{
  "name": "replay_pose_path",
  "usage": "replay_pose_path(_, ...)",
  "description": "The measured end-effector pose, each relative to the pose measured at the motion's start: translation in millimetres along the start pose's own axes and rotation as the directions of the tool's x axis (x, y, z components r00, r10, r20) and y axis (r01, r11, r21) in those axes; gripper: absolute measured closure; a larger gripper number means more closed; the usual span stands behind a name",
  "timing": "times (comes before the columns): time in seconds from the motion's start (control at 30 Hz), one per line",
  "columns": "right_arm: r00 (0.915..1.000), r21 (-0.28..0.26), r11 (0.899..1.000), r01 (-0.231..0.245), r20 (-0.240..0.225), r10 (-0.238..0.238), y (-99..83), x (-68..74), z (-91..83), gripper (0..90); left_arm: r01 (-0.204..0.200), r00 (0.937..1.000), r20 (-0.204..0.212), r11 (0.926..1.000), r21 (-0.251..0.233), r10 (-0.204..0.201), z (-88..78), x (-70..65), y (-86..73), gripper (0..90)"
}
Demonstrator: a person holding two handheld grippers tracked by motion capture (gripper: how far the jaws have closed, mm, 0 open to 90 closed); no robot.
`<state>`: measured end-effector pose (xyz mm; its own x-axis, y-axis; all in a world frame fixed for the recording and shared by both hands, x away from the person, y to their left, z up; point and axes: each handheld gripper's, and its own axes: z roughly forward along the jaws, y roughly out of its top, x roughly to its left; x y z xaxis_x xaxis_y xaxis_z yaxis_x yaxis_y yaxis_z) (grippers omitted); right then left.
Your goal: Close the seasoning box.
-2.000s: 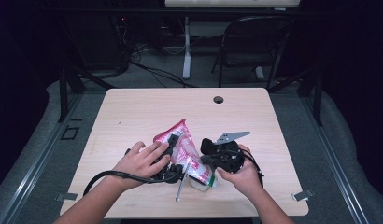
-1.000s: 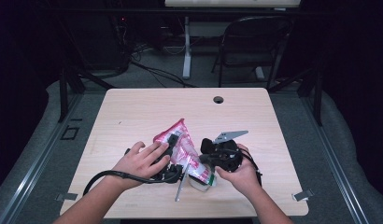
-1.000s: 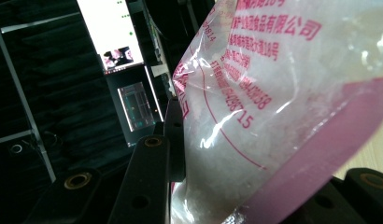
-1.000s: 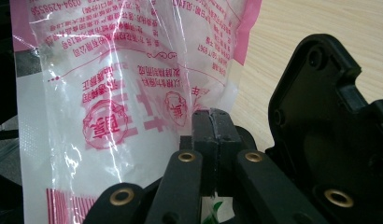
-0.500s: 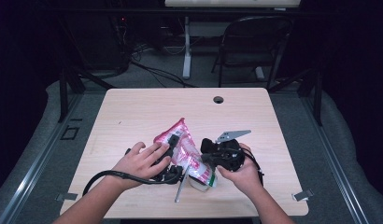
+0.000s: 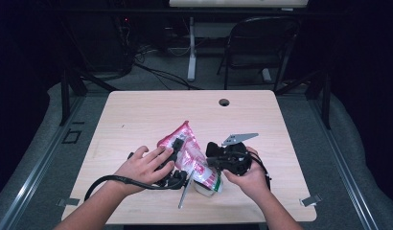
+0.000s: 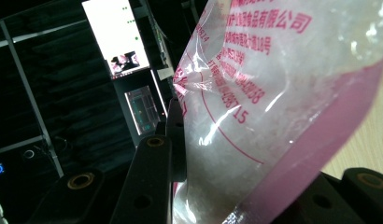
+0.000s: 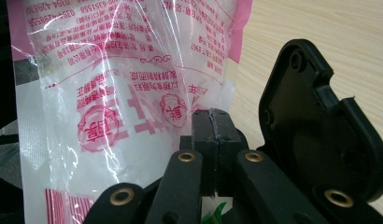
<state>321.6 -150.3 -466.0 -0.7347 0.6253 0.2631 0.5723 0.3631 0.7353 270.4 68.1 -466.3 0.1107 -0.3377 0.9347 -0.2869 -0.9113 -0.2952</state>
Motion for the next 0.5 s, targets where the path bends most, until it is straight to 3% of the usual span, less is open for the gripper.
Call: replay_pose_path(0.5, 1.0000, -0.003, 1.000, 0.005, 0.005, -0.005, 1.3, 1.3, -2.1, 90.0, -0.005, 1.0000, -0.005, 1.0000, -0.001, 0.005, -0.8, 2.1, -0.2, 74.1)
